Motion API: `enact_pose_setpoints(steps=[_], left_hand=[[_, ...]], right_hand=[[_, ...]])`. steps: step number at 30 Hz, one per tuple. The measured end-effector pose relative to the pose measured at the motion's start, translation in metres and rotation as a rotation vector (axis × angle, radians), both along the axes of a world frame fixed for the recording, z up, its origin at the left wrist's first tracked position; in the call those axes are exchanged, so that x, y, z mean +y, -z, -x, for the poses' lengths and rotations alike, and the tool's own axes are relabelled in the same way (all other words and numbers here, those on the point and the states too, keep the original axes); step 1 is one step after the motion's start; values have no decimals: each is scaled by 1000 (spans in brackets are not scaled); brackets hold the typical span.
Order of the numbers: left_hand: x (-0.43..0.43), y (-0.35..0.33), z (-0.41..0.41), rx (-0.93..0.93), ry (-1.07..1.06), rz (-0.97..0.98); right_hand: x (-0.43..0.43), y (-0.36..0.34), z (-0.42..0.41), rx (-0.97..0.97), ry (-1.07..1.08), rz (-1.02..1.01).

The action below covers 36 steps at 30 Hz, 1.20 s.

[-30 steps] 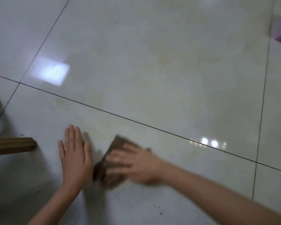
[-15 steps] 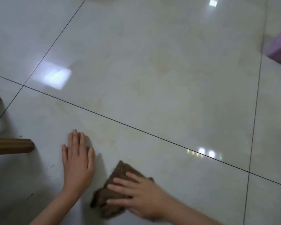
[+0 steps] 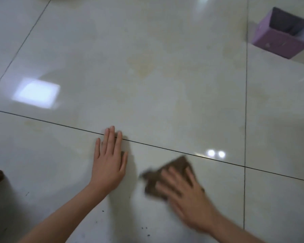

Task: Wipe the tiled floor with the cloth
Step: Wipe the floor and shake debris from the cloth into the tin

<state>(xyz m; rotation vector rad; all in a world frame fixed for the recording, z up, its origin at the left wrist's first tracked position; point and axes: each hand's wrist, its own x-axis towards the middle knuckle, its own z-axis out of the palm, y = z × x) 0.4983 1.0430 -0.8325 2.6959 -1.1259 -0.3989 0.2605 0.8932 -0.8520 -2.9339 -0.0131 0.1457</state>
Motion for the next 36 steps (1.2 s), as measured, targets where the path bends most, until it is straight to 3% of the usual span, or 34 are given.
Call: enact_pose_setpoints(steps=[2,3,5,8,10,12,14,17,19,21,24,27,29,31,34,36], left_hand=[[-20,-2,1,-14,49,-17],[-30,-2,2,-22,68,-24],[-49,-2,3,-35,95,-39],[-75,2,6,-55,83,-58],[-88,5,8,-60,68,-59],[-98,5,11,-53,85,-81],[-106,2,14,-37,108,-116],[-112,-5,15,-51,105,-140],[-116,-9,15,-61,114,-166],[-123,-14,14,-70,108,-209],[-136,-23,8,-56,75,-232],[-147,-27,-1,-84,53,-202],[-156,-24,-5,-137,57,-192],[-165,-20,-8,-139,42,-227],[-178,-11,-12,-87,12,-198],[-186,-10,-13,-98,30,-231]], right_hand=[[-23,-4,33,51,-279,-26],[-54,-5,35,30,-279,-35],[-124,-7,25,-26,-28,2],[-231,-10,3,-51,609,80],[-258,-8,-14,-52,971,36],[-243,-6,-17,-76,1052,47],[-197,0,10,-105,850,122],[-105,12,94,-35,306,148],[-107,10,128,47,-7,198],[-154,5,117,48,-39,151],[-248,-4,59,-97,503,118],[-294,-14,-13,-31,1175,-18],[-278,-12,-61,0,1390,-44],[-233,-6,-109,-54,1211,-14],[-156,-3,-166,-55,575,-28],[-154,-5,-179,-7,291,-41]])
